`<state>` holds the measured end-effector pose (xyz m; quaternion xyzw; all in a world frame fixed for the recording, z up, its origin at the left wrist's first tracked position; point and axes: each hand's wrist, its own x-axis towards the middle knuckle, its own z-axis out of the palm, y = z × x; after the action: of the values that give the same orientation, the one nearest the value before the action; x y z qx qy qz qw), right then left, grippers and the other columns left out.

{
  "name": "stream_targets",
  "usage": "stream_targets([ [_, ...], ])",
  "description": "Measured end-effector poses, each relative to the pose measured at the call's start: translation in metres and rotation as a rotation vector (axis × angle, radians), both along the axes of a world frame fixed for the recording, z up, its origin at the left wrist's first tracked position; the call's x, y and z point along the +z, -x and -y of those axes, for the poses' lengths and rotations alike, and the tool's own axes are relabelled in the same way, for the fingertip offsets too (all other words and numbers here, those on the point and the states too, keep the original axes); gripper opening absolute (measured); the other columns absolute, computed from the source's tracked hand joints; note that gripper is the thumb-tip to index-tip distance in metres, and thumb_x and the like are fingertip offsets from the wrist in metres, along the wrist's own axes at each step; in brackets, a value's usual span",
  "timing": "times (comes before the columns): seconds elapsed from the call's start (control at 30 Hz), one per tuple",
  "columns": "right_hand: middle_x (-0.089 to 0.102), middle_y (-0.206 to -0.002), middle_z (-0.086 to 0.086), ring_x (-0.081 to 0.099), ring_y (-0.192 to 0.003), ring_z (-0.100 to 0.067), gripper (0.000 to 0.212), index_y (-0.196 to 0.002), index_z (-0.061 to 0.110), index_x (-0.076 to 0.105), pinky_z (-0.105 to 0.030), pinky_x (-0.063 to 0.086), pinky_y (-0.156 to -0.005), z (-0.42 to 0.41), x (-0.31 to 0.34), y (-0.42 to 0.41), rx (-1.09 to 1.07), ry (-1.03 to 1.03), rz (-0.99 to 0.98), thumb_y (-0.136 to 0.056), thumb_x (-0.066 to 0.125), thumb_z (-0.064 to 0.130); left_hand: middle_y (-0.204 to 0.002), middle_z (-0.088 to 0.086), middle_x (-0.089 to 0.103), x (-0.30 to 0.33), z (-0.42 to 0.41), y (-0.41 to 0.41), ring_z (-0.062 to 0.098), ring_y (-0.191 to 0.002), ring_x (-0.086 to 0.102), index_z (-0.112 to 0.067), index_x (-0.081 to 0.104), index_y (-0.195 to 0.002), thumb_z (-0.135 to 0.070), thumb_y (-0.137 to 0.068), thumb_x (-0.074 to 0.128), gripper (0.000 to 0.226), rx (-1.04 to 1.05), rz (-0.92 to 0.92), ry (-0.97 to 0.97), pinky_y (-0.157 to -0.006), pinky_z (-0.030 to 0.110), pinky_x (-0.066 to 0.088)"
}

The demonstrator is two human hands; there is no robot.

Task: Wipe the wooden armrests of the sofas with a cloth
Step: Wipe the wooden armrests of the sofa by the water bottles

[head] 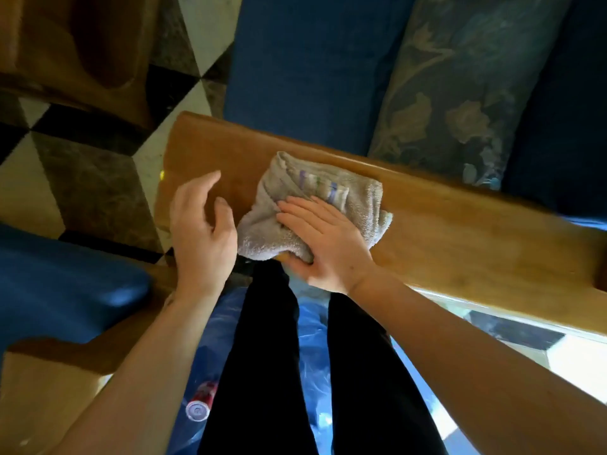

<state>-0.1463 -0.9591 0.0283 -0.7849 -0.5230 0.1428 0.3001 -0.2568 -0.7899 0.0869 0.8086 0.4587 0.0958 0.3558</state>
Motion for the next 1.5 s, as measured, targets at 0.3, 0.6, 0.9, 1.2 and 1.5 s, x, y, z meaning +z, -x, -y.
stream_targets([
  [0.3, 0.063, -0.147, -0.011, 0.054, -0.144, -0.027, 0.054, -0.134, 0.004, 0.068, -0.047, 0.037, -0.125, 0.192, -0.004, -0.071, -0.326, -0.014, 0.066, -0.084, 0.07, 0.023, -0.149, 0.02, 0.05, -0.016, 0.141, -0.102, 0.04, -0.14, 0.04, -0.011, 0.061, -0.139, -0.02, -0.102, 0.054, 0.039, -0.287, -0.211, -0.079, -0.114, 0.049, 0.032],
  [0.6, 0.063, -0.144, -0.018, 0.055, -0.141, -0.033, 0.05, -0.13, -0.001, 0.066, -0.046, 0.039, -0.123, 0.325, -0.008, -0.126, -0.286, 0.027, 0.166, -0.086, 0.064, 0.023, -0.153, 0.017, 0.047, -0.014, 0.183, -0.133, 0.037, -0.144, 0.037, -0.015, 0.059, -0.141, -0.03, -0.099, 0.053, 0.045, -0.42, -0.245, -0.061, -0.116, 0.055, 0.032],
  [0.9, 0.056, -0.151, -0.018, 0.032, -0.156, -0.018, 0.053, -0.142, 0.003, 0.055, -0.055, 0.034, -0.125, 0.242, -0.006, -0.076, -0.403, 0.003, 0.055, -0.094, 0.061, 0.025, -0.149, 0.013, 0.048, -0.008, 0.154, -0.075, 0.031, -0.14, 0.037, -0.016, 0.058, -0.14, -0.019, -0.1, 0.059, 0.041, -0.19, -0.204, 0.086, -0.116, 0.05, 0.037],
  [1.2, 0.051, -0.158, -0.006, 0.041, -0.15, -0.021, 0.055, -0.15, 0.013, 0.052, -0.04, 0.028, -0.128, -0.016, 0.027, 0.041, -0.063, 0.214, -0.398, -0.098, 0.066, 0.022, -0.138, 0.003, 0.052, 0.03, 0.058, 0.055, 0.019, -0.128, 0.045, -0.02, 0.059, -0.136, -0.019, -0.1, 0.058, 0.036, 0.31, -0.145, 0.194, -0.107, 0.026, 0.032],
  [1.5, 0.074, -0.108, 0.0, 0.071, -0.103, -0.018, 0.021, -0.114, 0.027, 0.068, -0.043, 0.056, -0.094, -0.168, 0.16, 0.213, -0.21, 0.349, -0.967, -0.105, 0.053, 0.016, -0.126, 0.024, 0.062, 0.09, 0.004, 0.279, 0.041, -0.115, 0.059, 0.0, 0.063, -0.128, -0.001, -0.095, 0.06, 0.032, 1.097, -0.037, 0.315, -0.1, 0.041, 0.044],
])
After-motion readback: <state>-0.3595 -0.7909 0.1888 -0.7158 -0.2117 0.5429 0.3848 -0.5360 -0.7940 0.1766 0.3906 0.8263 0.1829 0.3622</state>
